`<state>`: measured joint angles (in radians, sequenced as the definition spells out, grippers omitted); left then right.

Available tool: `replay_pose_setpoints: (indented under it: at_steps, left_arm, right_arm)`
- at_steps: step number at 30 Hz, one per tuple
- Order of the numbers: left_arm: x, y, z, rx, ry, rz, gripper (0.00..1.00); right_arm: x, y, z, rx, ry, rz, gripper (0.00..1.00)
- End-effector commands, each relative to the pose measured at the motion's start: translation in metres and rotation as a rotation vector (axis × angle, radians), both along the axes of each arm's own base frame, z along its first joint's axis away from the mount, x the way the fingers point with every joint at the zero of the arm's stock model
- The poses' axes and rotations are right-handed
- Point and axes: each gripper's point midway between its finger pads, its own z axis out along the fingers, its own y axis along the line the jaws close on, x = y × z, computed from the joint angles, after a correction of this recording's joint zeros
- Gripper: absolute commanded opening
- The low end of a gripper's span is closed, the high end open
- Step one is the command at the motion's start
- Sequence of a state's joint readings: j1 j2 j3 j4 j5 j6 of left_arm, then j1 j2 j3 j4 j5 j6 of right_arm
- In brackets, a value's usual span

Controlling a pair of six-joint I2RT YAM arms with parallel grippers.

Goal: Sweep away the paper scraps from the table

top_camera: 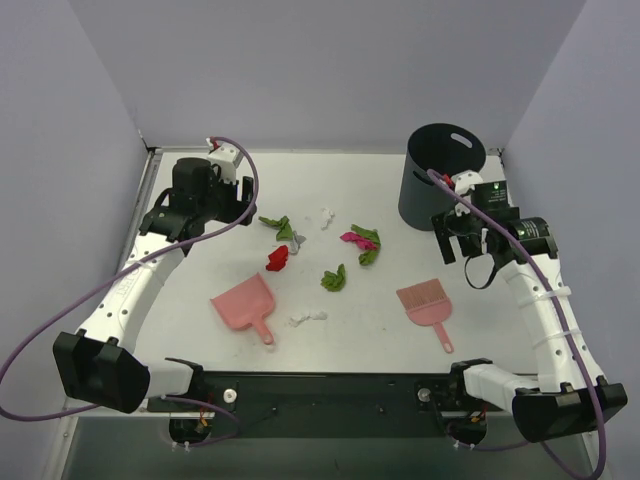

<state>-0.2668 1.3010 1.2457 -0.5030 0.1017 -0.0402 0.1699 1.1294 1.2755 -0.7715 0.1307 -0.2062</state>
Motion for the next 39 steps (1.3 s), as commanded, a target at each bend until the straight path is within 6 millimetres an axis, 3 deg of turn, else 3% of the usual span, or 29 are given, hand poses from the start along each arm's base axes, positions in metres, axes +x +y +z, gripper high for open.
replay_pose_setpoints:
  at_steps: [1, 6, 12, 16, 20, 26, 30, 39]
  left_arm:
    - [0.005, -0.001, 0.019, -0.007, -0.085, -0.003, 0.78]
    - [0.003, 0.003, 0.014, 0.008, -0.095, 0.003, 0.78]
    - [-0.001, -0.001, 0.001, -0.009, -0.06, -0.009, 0.78]
    - [0.001, 0.0, -0.002, 0.0, -0.054, -0.011, 0.77]
    - [0.001, 0.001, -0.006, 0.012, -0.049, -0.007, 0.77]
    - [0.002, 0.0, -0.007, 0.01, -0.047, -0.014, 0.77]
    - [0.001, 0.003, -0.009, 0.024, -0.045, -0.01, 0.77]
    - [0.01, 0.01, -0.005, 0.097, -0.069, -0.004, 0.77]
  right_arm:
    - [-0.063, 0.012, -0.026, 0.007, 0.254, 0.245, 0.9]
    - [-0.134, -0.007, -0.075, -0.06, 0.5, 0.309, 0.82]
    - [-0.167, -0.014, -0.111, -0.082, 0.601, 0.35, 0.8]
    - [-0.182, -0.008, -0.132, -0.035, 0.663, 0.356, 0.78]
    - [-0.179, -0.005, -0.144, -0.032, 0.683, 0.374, 0.75]
    - [-0.151, -0.009, -0.153, -0.091, 0.662, 0.406, 0.7]
    - [-0.132, 0.011, -0.169, -0.015, 0.628, 0.475, 0.69]
    - [-0.115, 0.016, -0.206, -0.008, 0.683, 0.492, 0.69]
